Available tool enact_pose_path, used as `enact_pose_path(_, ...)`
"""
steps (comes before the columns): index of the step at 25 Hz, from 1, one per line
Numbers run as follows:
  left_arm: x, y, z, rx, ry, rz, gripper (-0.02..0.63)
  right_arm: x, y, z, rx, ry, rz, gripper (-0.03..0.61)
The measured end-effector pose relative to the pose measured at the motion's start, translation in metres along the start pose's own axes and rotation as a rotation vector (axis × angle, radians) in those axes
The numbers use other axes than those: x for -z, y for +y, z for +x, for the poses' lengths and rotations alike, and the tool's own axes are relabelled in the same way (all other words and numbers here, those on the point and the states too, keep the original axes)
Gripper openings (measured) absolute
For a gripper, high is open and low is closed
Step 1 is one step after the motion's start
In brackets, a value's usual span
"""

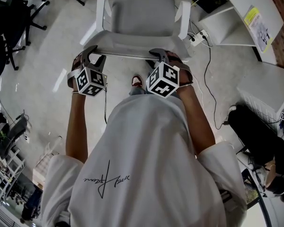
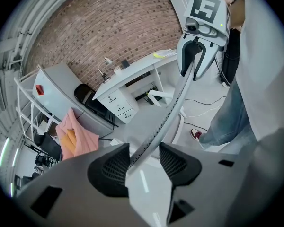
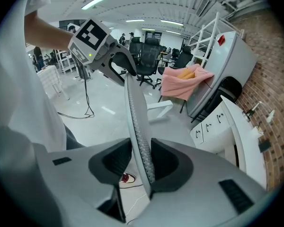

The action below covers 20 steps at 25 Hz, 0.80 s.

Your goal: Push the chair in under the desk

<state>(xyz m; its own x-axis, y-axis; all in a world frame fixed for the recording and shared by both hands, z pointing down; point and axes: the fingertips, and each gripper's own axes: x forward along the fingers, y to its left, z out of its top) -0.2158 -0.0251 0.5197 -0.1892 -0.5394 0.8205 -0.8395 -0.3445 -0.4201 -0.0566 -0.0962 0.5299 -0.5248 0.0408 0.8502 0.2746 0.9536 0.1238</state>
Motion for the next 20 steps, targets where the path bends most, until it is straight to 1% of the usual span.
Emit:
enact_pose_path(10,-0.016,0.015,0.017,-0.009,0.026,0.043,0.196,0.002,-0.016,0.0,0.014,-0.006,0.047,0.143)
enact_pose_path(20,-0.037,0.023,0.034,0.005,0.031,0.091,0.198,0.011,-0.033,-0.003,0.035,-0.004,0.087,0.141)
